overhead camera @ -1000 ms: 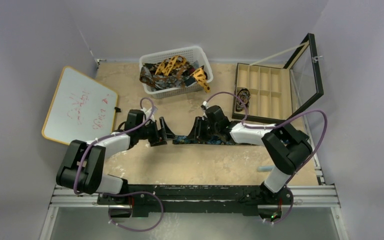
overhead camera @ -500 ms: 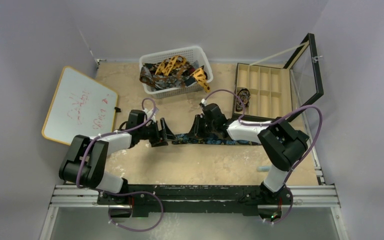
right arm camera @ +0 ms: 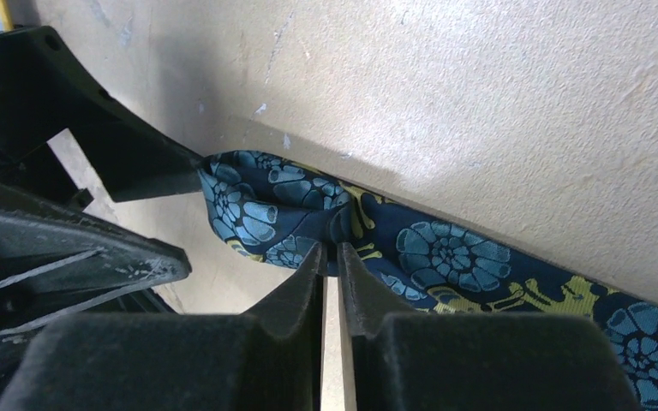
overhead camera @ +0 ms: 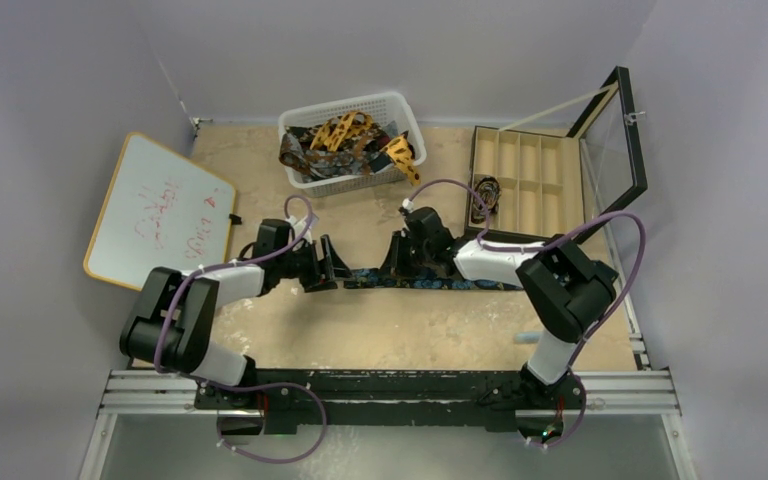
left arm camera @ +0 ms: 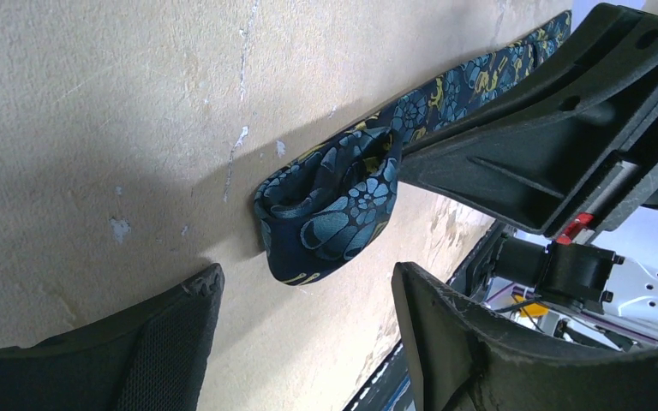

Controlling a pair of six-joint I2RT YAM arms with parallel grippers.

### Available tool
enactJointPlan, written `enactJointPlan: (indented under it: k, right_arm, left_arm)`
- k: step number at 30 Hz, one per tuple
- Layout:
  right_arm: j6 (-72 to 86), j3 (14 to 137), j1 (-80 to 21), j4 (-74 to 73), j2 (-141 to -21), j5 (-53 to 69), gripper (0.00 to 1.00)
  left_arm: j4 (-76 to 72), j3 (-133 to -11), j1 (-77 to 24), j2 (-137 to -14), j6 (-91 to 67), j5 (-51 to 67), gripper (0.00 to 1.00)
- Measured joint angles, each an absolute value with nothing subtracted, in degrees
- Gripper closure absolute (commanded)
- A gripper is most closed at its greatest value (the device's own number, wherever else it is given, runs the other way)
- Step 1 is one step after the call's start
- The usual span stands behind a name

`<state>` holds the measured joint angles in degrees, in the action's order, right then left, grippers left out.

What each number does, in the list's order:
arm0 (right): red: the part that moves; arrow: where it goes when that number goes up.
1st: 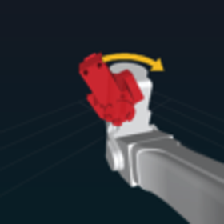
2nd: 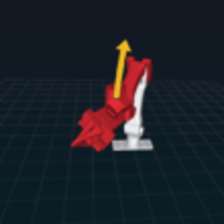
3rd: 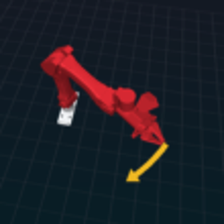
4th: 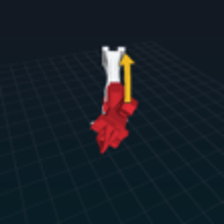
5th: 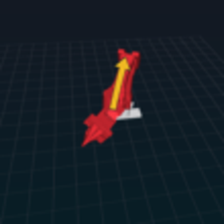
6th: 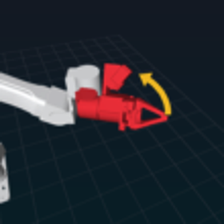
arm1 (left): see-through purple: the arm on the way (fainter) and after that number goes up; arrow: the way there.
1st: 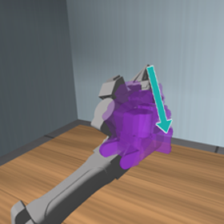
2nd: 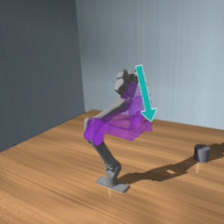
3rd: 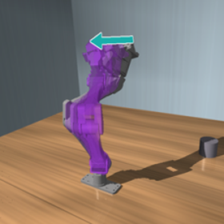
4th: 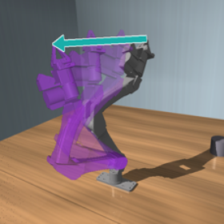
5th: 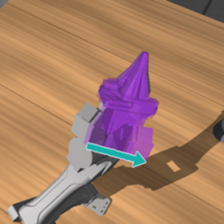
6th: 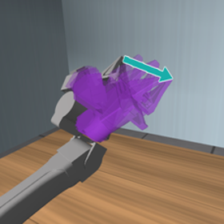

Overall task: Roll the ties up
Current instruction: Roll the tie at the center of the board.

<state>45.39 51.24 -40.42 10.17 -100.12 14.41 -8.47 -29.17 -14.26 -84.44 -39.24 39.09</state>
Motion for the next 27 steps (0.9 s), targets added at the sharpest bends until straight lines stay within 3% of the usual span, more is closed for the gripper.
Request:
enactJointPlan:
  k: [4,8,12,23,27]
  right_arm:
    - [45.4,51.0,-40.4,10.2,-99.1,14.5,0.91]
    - [45.6,51.0,-40.4,10.2,-99.0,14.7,0.74]
    - [45.6,50.7,-40.4,10.4,-99.0,14.7,0.67]
    - [45.6,50.7,-39.7,13.1,-100.5,17.5,0.68]
    - [45.5,50.7,-39.7,13.2,-102.0,18.0,0.74]
  left_arm:
    - [-9.0,-29.3,-14.3,-85.3,-39.2,39.6,0.32]
    - [-9.5,-29.4,-14.3,-85.8,-39.2,40.1,0.35]
    - [-9.8,-29.5,-14.3,-86.4,-39.2,40.3,0.39]
    - [-9.9,-29.6,-14.3,-87.7,-39.1,40.5,0.52]
    - [-10.1,-29.9,-14.3,-88.2,-39.1,40.5,0.54]
